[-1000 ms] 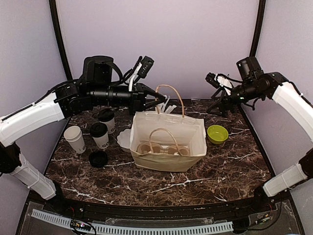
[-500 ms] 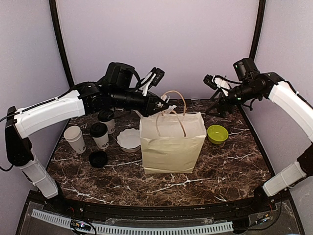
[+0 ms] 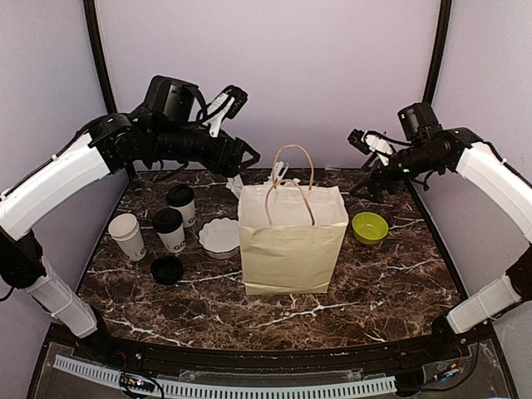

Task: Pack the takeout coffee

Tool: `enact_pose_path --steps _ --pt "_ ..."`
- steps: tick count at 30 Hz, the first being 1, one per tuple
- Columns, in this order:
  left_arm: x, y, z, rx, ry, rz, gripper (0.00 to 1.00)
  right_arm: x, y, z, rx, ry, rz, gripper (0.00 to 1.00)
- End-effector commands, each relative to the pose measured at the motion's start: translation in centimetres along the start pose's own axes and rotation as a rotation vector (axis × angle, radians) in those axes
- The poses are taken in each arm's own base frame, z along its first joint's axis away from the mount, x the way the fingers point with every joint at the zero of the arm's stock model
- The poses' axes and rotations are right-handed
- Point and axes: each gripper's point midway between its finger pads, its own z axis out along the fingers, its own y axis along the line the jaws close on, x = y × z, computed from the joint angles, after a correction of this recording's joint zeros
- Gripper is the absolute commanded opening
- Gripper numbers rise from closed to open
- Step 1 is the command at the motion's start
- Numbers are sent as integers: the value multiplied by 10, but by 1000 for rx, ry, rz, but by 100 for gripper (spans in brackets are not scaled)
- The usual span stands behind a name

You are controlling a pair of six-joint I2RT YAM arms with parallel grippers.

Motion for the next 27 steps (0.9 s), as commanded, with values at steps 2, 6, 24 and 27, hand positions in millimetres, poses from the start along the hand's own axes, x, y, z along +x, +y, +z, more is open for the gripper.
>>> enact_pose_path --steps 2,6,24,27 --pt "48 82 -61 -397 227 12 83 9 -25 3 92 -11 76 99" --pt "100 126 -71 -488 419 -161 84 21 -25 17 68 22 120 99" --pt "245 203 -36 -519 863 -516 94 25 -6 9 22 -8 85 98" --pt "256 202 -30 -504 892 -532 89 26 -6 9 25 -5 81 98"
